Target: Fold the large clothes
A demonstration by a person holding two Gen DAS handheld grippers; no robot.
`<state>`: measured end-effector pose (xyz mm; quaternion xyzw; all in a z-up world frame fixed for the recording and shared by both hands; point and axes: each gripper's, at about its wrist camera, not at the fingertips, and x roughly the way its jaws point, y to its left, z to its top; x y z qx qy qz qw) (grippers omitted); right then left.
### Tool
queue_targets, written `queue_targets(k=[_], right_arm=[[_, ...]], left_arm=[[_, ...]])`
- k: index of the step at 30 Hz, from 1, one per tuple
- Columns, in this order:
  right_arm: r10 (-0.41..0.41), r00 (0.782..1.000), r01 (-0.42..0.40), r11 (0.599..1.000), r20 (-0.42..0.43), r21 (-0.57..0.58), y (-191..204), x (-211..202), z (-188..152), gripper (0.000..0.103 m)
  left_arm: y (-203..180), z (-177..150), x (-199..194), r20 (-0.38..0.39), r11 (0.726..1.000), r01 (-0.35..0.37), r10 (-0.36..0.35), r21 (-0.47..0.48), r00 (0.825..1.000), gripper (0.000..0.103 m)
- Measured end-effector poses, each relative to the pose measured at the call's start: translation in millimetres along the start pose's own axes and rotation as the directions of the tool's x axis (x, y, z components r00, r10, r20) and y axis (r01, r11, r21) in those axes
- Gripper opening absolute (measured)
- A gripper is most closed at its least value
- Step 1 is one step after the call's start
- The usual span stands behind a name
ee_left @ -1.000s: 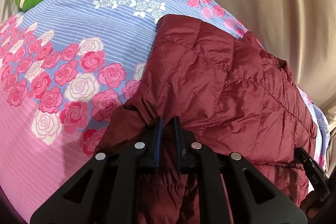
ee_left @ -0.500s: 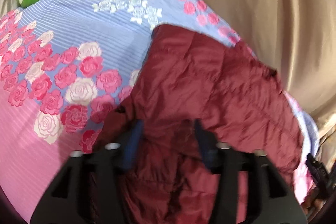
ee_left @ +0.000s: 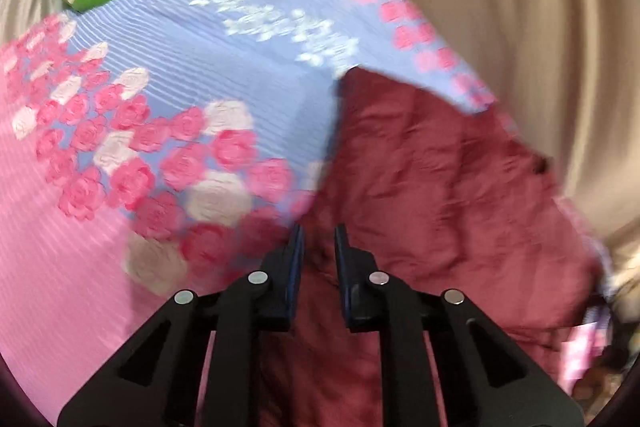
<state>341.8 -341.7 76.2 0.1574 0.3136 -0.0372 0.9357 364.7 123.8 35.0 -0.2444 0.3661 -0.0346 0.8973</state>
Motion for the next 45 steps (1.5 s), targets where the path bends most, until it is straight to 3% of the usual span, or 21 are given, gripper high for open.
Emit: queue_targets(k=[2,3,5,7,8,9,11,14,17,20,22,24,26,28,29,31,35,37,39,41,45], right_arm=[[-0.009,0.995,0.013,0.999,-0.102,0.036,-16,26,-15,0.006],[-0.002,0.996,0.006,0.999,-0.091,0.040,-17,25,-21,0.007],[0.012,0.997,-0.009,0.999,-0.074,0.032,-9,18,-21,0.008],[0.018,0.997,-0.017,1.000,-0.072,0.012,-7,20,-17,0.008],[-0.007,0.997,0.007,1.000,-0.074,-0.004,-7,21,-16,0.008],[-0.038,0.996,0.037,0.999,-0.079,-0.014,-9,19,-16,0.017],[-0.075,0.994,0.076,0.997,-0.076,0.007,-19,14,-17,0.022],[-0.173,0.984,0.175,0.981,-0.034,0.088,-31,-3,-17,0.020],[-0.002,1.000,0.001,0.997,0.013,0.075,-11,-30,-18,0.020],[0.098,0.994,-0.099,0.995,-0.046,-0.031,26,-28,-30,0.020],[0.074,0.992,-0.084,0.991,-0.098,-0.104,43,-13,-45,0.018],[-0.005,0.992,-0.009,0.993,-0.124,-0.115,35,5,-55,0.011],[0.016,0.990,-0.017,1.000,-0.138,-0.006,7,7,-57,0.002],[0.007,0.991,0.009,0.993,-0.133,0.119,-28,0,-57,0.000],[-0.061,0.990,0.081,0.985,-0.130,0.152,-45,-10,-60,0.000],[-0.151,0.979,0.174,0.967,-0.134,0.184,-67,-30,-68,0.012],[-0.134,0.987,0.152,0.952,-0.084,0.265,-104,-104,-102,0.021],[-0.126,0.991,0.136,0.942,-0.052,0.307,-118,-147,-133,0.034],[-0.121,0.992,0.130,0.937,-0.047,0.325,-123,-173,-160,0.035],[-0.132,0.990,0.142,0.936,-0.054,0.323,-121,-189,-186,0.035],[-0.150,0.987,0.160,0.948,-0.056,0.275,-105,-220,-218,0.039]], left_arm=[[-14,-1,-1,-0.039,0.997,0.083,-0.083,0.007,0.996,0.036],[-27,-2,7,-0.089,0.992,0.118,-0.114,0.044,0.990,0.038],[-42,-4,22,-0.128,0.990,0.096,-0.082,0.103,0.988,0.037],[-51,-6,43,-0.119,0.983,-0.009,0.032,0.182,0.992,0.035],[-49,-7,50,-0.104,0.977,-0.063,0.086,0.205,0.991,0.028],[-46,-5,54,-0.091,0.975,-0.082,0.103,0.208,0.990,0.024],[-36,-3,54,-0.075,0.976,-0.082,0.099,0.202,0.992,0.015],[-29,-3,53,-0.066,0.979,-0.057,0.071,0.194,0.995,0.015],[-38,-10,52,-0.030,0.963,-0.103,0.114,0.248,0.993,0.015],[-47,-16,51,-0.003,0.943,-0.153,0.161,0.295,0.987,0.015],[-49,-18,51,0.005,0.938,-0.164,0.171,0.306,0.985,0.015],[-48,-17,49,0.006,0.939,-0.161,0.167,0.305,0.986,0.015],[-47,-16,49,0.003,0.941,-0.154,0.160,0.301,0.987,0.015],[-47,-15,47,0.003,0.943,-0.152,0.158,0.298,0.987,0.015],[-46,-15,47,0.003,0.943,-0.152,0.158,0.296,0.987,0.015],[-44,-17,42,0.010,0.943,-0.163,0.168,0.292,0.986,0.015],[-31,-32,12,0.034,0.927,-0.199,0.199,0.316,0.979,0.015],[-24,-46,-11,0.048,0.906,-0.230,0.228,0.355,0.972,0.016],[-22,-63,-32,0.072,0.875,-0.262,0.256,0.406,0.964,0.017],[-21,-83,-57,0.111,0.831,-0.319,0.303,0.456,0.947,0.033],[-14,-115,-92,0.108,0.802,-0.331,0.321,0.498,0.941,0.038]])
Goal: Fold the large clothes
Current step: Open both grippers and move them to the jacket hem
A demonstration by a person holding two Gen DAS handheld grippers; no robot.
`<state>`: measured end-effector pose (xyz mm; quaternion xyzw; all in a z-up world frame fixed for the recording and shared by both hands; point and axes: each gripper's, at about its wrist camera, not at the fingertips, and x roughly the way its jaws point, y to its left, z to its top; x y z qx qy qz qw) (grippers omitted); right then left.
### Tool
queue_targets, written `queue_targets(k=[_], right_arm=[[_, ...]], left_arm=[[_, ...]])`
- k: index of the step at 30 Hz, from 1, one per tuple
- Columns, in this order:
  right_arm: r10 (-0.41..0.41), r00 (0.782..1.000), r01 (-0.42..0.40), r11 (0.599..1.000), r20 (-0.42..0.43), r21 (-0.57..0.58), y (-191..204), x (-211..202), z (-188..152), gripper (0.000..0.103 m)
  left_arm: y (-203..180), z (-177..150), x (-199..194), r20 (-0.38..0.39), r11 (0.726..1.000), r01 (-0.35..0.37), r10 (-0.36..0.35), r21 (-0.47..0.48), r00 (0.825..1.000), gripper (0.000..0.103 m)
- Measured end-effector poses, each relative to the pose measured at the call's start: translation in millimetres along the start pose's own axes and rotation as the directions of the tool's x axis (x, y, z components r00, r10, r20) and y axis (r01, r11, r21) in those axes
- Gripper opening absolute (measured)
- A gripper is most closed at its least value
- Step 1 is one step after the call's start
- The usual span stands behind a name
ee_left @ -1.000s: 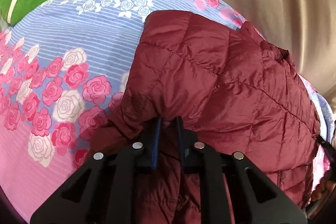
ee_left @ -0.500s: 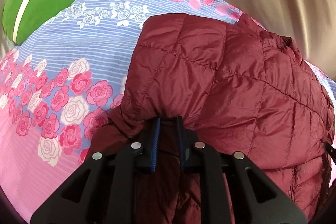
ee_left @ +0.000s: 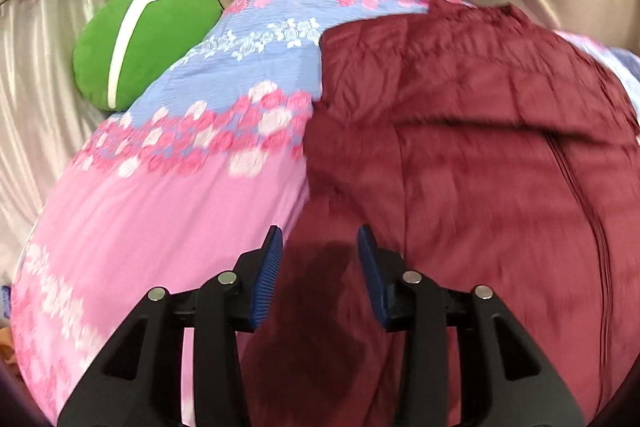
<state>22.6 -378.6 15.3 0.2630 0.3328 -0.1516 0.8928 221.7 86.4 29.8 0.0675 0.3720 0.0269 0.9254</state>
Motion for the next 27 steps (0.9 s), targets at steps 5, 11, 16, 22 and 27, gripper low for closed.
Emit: queue_targets(k=[5,11,16,22,27], right_arm=[[0.011,1.000,-0.010,0.999,0.021,-0.048,10,-27,-26,0.049],[-0.016,0.999,0.021,0.994,0.041,-0.108,16,-47,-45,0.060],[-0.006,1.000,0.007,0.996,0.012,-0.090,4,-54,-61,0.064],[-0.006,1.000,0.004,0.996,-0.016,-0.095,0,-61,-79,0.067],[0.003,0.999,-0.006,0.995,-0.035,-0.096,-5,-64,-86,0.068]], left_arm=[[7,-38,-27,-0.045,1.000,0.022,-0.022,-0.008,0.999,0.040],[21,-73,-53,-0.068,0.999,0.034,-0.036,-0.031,0.997,0.054],[40,-97,-67,-0.114,0.993,0.062,-0.073,-0.099,0.991,0.066],[68,-119,-81,-0.137,0.978,0.081,-0.109,-0.194,0.985,0.078],[95,-129,-88,-0.136,0.943,0.125,-0.174,-0.308,0.975,0.082]])
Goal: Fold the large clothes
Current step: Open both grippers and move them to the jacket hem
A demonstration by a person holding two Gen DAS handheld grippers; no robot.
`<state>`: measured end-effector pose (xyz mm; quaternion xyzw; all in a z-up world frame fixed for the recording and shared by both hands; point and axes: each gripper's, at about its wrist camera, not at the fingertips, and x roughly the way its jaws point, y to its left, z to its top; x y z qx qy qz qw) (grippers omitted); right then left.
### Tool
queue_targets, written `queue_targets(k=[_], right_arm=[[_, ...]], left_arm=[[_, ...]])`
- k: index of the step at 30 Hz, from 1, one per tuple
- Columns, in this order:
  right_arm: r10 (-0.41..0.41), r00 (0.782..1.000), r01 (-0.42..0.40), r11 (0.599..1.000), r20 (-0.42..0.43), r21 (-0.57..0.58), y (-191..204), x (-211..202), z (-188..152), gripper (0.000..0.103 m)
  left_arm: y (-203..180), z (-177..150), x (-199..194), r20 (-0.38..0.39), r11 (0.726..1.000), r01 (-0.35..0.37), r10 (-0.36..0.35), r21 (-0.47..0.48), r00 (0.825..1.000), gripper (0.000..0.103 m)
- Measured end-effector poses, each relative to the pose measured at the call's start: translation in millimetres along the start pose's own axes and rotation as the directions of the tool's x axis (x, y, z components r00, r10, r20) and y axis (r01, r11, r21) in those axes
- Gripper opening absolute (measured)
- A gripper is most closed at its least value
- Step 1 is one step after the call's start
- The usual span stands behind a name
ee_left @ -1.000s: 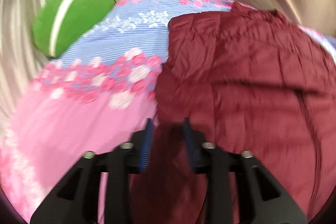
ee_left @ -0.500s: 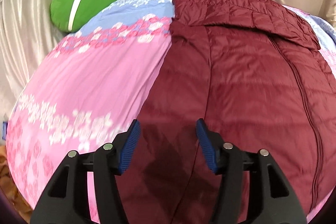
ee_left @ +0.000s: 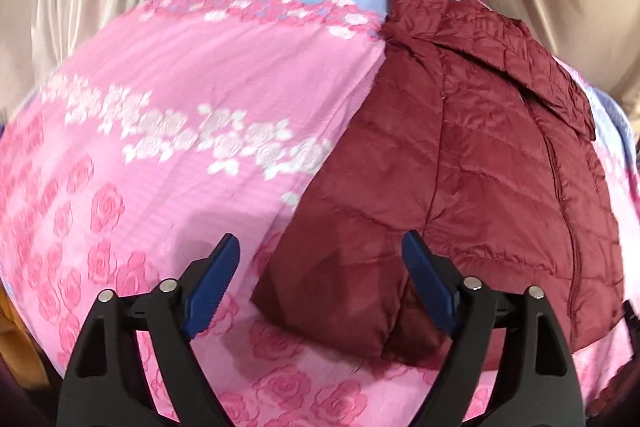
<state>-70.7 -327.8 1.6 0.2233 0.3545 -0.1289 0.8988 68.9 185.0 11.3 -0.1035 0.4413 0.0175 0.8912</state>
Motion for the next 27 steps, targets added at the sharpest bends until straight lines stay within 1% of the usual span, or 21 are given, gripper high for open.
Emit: queue_targets(k=[4,8,11,13,16,18,20,21,22,23,24,25,26,27], right_arm=[[0.001,1.000,-0.001,1.000,0.007,0.008,-1,-4,-3,0.070],[0.005,1.000,-0.006,1.000,0.018,0.029,-7,-7,-2,0.072],[0.014,1.000,-0.015,0.998,0.024,0.058,-12,-7,3,0.074],[0.027,1.000,-0.027,0.998,0.005,0.065,-16,-1,6,0.075],[0.072,0.997,-0.068,0.993,-0.038,0.097,-19,10,7,0.075],[0.102,0.993,-0.095,0.989,-0.056,0.116,-17,16,7,0.075],[0.122,0.990,-0.113,0.985,-0.065,0.129,-15,20,6,0.076],[0.127,0.990,-0.118,0.984,-0.064,0.135,-14,22,6,0.075],[0.128,0.990,-0.119,0.984,-0.059,0.135,-13,22,7,0.074],[0.133,0.989,-0.124,0.983,-0.064,0.132,-10,24,8,0.069],[0.136,0.988,-0.127,0.983,-0.067,0.131,-10,25,8,0.060],[0.138,0.988,-0.128,0.983,-0.070,0.132,-9,26,10,0.055],[0.143,0.987,-0.132,0.982,-0.074,0.138,-7,28,11,0.041],[0.157,0.985,-0.144,0.979,-0.078,0.142,-7,29,12,0.022]], left_arm=[[15,-5,2,-0.023,0.996,0.049,-0.051,-0.072,0.998,0.083],[24,-5,6,-0.034,0.985,0.103,-0.109,-0.136,0.993,0.084],[20,-4,9,-0.023,0.987,0.104,-0.108,-0.122,0.994,0.086],[18,-3,10,-0.019,0.988,0.107,-0.110,-0.109,0.994,0.086],[15,-1,12,-0.026,0.983,0.148,-0.152,-0.109,0.988,0.085],[13,1,12,-0.038,0.977,0.182,-0.187,-0.108,0.982,0.079],[12,2,13,-0.048,0.975,0.195,-0.201,-0.103,0.978,0.067],[11,3,14,-0.053,0.974,0.201,-0.207,-0.104,0.977,0.063],[10,3,14,-0.055,0.972,0.210,-0.216,-0.106,0.975,0.055],[9,4,14,-0.058,0.970,0.218,-0.225,-0.105,0.973,0.045],[8,4,14,-0.061,0.970,0.220,-0.227,-0.100,0.972,0.039],[6,4,13,-0.064,0.971,0.222,-0.228,-0.090,0.972,0.028],[4,4,13,-0.065,0.972,0.221,-0.226,-0.080,0.972,0.016],[2,3,12,-0.063,0.971,0.227,-0.231,-0.070,0.971,0.011]])
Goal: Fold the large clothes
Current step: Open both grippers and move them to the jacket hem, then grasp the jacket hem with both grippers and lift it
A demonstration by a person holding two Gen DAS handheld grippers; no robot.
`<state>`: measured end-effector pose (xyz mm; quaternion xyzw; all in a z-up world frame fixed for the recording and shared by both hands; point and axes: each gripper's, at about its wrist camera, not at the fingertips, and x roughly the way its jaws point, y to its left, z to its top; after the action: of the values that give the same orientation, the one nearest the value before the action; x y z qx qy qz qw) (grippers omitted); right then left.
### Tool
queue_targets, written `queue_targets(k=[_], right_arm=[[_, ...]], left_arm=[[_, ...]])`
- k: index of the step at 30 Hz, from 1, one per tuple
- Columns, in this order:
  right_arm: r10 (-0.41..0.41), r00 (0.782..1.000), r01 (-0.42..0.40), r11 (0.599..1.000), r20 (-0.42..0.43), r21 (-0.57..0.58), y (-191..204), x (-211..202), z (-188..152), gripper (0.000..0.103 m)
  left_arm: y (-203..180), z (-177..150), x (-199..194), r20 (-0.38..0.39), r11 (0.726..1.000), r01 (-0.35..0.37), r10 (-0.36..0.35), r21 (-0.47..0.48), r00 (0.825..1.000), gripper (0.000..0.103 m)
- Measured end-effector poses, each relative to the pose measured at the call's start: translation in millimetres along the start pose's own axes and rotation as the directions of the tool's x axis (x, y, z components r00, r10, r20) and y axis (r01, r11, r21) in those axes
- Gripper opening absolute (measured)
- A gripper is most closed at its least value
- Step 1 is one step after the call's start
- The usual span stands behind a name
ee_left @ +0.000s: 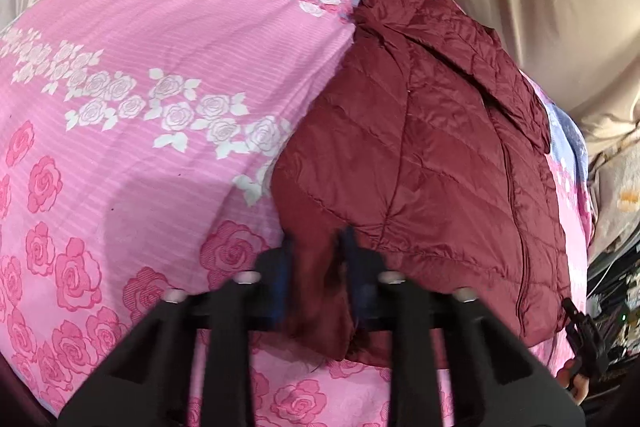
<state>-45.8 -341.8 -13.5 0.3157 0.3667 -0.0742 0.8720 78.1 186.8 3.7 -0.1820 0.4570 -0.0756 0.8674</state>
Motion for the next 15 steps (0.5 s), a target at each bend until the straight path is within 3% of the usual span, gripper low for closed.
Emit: queue_targets(k=[3,11,15], right_arm=[[0.038,0.999,-0.038,0.999,0.025,0.015,2,-5,3,0.006],[0.114,0.976,-0.101,0.992,0.186,-0.077,22,-61,5,0.003],[0.164,0.957,-0.133,0.981,0.240,-0.140,28,-95,1,0.003]], left_arm=[[-4,0,-10,0.028,0.999,0.019,-0.020,0.025,0.999,0.004],[-11,3,-62,0.146,0.994,0.087,-0.095,0.060,0.985,0.001],[-16,1,-101,0.197,0.988,0.134,-0.148,0.083,0.969,0.001]])
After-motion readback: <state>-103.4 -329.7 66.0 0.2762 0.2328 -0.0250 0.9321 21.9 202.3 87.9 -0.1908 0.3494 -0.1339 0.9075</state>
